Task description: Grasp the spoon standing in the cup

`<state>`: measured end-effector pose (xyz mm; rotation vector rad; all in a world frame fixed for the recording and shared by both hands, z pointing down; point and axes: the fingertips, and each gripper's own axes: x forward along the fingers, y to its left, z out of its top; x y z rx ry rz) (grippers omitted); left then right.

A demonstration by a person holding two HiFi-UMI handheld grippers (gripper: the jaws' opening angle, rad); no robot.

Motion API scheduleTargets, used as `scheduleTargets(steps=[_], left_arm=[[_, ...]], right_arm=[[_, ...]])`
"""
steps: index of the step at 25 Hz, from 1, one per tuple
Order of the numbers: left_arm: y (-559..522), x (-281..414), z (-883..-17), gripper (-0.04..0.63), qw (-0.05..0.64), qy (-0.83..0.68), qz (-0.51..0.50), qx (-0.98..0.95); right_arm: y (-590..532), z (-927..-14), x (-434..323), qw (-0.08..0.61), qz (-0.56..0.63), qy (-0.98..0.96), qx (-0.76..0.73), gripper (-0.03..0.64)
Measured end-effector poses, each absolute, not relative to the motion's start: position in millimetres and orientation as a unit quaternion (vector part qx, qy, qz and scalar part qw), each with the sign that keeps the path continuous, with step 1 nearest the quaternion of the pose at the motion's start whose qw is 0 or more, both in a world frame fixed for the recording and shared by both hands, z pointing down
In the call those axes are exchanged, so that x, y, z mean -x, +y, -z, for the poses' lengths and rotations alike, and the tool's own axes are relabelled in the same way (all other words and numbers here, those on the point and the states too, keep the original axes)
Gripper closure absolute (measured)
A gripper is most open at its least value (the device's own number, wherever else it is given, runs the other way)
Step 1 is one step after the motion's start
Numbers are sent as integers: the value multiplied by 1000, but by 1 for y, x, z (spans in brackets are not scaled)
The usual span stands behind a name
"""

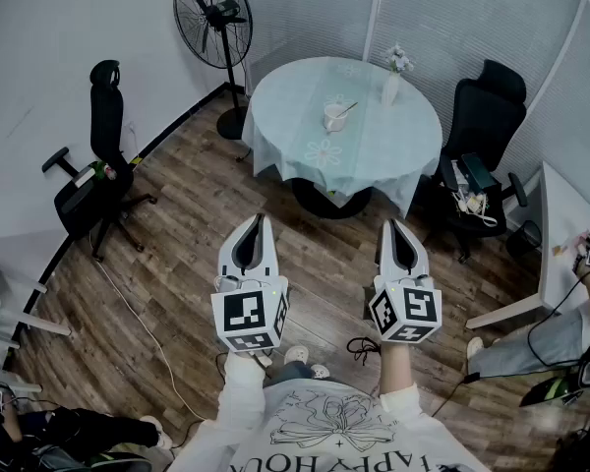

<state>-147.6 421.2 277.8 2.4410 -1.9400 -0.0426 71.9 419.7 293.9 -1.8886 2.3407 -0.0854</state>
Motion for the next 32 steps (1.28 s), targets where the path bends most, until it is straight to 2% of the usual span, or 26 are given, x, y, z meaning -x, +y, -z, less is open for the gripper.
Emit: scheduleTargets(steps=[32], left_arm=[[358,167,-294,589,12,-599,10,-800]], right_arm=[[366,-309,-48,58,24,764,642,604]])
